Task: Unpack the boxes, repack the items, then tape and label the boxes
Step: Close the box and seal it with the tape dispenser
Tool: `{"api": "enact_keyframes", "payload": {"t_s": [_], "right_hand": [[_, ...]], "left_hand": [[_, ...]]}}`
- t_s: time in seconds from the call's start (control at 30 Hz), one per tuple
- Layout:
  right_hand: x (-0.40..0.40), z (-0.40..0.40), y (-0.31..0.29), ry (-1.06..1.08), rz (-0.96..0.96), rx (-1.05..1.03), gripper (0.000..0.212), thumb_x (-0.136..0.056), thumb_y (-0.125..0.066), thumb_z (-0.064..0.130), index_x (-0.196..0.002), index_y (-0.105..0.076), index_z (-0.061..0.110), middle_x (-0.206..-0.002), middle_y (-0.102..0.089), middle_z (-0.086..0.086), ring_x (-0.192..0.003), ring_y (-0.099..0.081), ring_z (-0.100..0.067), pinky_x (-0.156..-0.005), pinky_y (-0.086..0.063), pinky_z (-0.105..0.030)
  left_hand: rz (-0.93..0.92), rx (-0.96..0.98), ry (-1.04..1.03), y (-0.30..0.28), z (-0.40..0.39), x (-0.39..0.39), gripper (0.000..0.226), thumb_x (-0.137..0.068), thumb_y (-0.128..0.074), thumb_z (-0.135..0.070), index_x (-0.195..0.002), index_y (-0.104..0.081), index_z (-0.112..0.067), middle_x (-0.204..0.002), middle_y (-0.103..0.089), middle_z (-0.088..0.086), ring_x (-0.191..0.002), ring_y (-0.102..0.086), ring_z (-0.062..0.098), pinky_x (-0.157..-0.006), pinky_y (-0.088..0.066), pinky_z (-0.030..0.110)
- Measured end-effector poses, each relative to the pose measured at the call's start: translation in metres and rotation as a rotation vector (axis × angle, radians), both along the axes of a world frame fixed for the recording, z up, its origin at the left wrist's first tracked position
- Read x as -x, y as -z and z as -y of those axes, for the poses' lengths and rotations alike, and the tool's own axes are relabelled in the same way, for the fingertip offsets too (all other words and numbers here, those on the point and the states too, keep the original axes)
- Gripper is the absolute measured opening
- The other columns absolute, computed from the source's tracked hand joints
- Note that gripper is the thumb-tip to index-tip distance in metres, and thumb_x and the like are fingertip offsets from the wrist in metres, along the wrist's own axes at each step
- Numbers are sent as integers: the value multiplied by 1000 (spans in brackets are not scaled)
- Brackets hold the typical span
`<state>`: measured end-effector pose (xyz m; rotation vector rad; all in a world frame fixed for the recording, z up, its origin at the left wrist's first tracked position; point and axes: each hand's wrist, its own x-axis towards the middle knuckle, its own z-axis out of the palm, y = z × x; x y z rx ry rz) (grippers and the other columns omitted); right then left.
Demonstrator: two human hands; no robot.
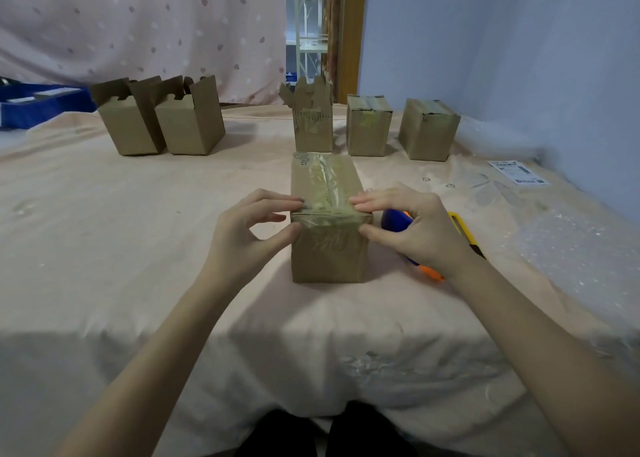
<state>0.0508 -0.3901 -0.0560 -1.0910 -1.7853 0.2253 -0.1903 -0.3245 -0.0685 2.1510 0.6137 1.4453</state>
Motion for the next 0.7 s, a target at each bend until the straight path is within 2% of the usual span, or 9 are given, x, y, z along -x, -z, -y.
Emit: {"api": "enact_keyframes", "payload": {"t_s": [0.07,0.17,0.23,0.37,0.43,0.5,0.57,0.7], "right_hand": [[0,-2,0,4,-3,-4,25,-74,-78,4,-98,-73,10,-107,-71,-2,-109,-62,-6,-97,-42,-17],[0,-3,-2,-2,28,-18,19,-78,-75,7,-97,-74,6,-106,-71,-3,-108,-62,-5,-96,-43,-16],[0,-3,-2,-5,59,-43,19,-79,-74,9,-98,-73,6,-107,-71,-5,-109,-62,-6,-97,-43,-17],[1,-2,4,6,79,-80,27,-75,-77,14,-101,-70,11,-110,-69,-3,-110,-61,-9,-97,-43,-19],[5,-4,7,19,49,-108,25,-75,-78,13,-98,-68,11,-108,-69,-2,-106,-60,-9,-94,-43,-18],[10,-6,10,26,5,-133,23,-76,-77,12,-97,-67,9,-107,-68,-3,-105,-59,-11,-91,-44,-19],[13,-5,16,46,19,-146,26,-78,-75,11,-101,-65,6,-111,-65,-3,-108,-57,-16,-92,-43,-21],[10,-1,25,35,155,-142,45,-81,-75,15,-119,-53,18,-127,-51,10,-120,-49,-17,-101,-34,-18]], "left_hand": [[4,17,-4,-2,0,-1,23,-80,-73,-3,-99,-71,-16,-103,-69,-4,-96,-66,8,-83,-53,22],[2,-10,-24,-5,-1,0,11,-87,-65,-12,-95,-72,-15,-98,-69,-2,-93,-66,6,-81,-52,21],[-17,-39,-9,-5,-3,0,11,-88,-64,-18,-95,-72,-13,-97,-69,0,-94,-66,7,-82,-53,25],[-106,-63,70,1,-8,6,38,-81,-68,-42,-111,-68,-18,-108,-65,-1,-101,-63,17,-86,-52,30],[-144,-129,27,4,-10,5,41,-79,-71,-41,-113,-67,-19,-106,-63,-2,-99,-62,20,-86,-52,34],[-128,-179,-25,5,-11,1,34,-80,-70,-34,-109,-68,-16,-103,-62,0,-98,-62,20,-86,-50,39],[-117,-218,-52,9,-11,-3,33,-82,-69,-30,-110,-68,-13,-106,-61,1,-100,-61,22,-87,-49,41],[-241,-273,-72,26,-12,-1,57,-74,-75,-30,-125,-52,-20,-122,-49,0,-114,-53,23,-99,-44,38]]}}
